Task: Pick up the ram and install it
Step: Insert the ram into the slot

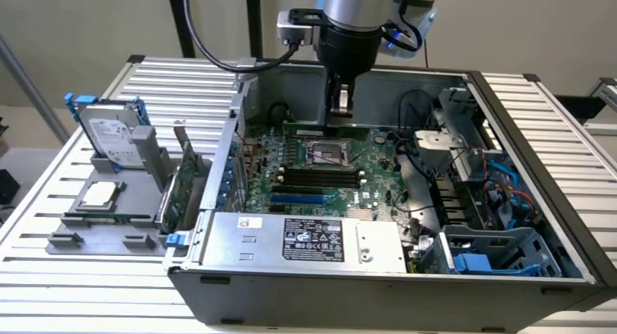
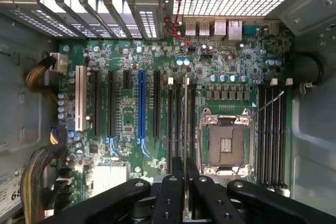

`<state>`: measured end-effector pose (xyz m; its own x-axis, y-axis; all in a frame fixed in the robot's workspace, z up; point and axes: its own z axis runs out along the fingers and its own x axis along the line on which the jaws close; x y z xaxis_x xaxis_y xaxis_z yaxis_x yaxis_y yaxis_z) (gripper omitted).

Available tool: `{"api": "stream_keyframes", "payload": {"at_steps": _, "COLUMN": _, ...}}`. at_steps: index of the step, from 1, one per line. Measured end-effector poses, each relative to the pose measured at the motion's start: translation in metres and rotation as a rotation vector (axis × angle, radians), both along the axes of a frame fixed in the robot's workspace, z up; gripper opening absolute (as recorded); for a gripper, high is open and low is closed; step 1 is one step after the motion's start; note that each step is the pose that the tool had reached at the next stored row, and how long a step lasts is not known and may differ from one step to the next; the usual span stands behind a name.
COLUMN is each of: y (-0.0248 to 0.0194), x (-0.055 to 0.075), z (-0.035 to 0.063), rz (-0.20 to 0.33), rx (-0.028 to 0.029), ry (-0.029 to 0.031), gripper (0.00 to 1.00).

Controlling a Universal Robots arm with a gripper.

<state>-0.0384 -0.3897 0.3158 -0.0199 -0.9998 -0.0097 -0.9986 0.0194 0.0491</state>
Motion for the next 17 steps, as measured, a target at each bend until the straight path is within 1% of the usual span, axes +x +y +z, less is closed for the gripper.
{"api": "stream_keyframes", "payload": {"at_steps": 17, "y": -0.0021, "x": 0.002, "z": -0.0308, "rz": -0.002, "rx": -0.0003, "ry": 0.0, "gripper": 0.0}}
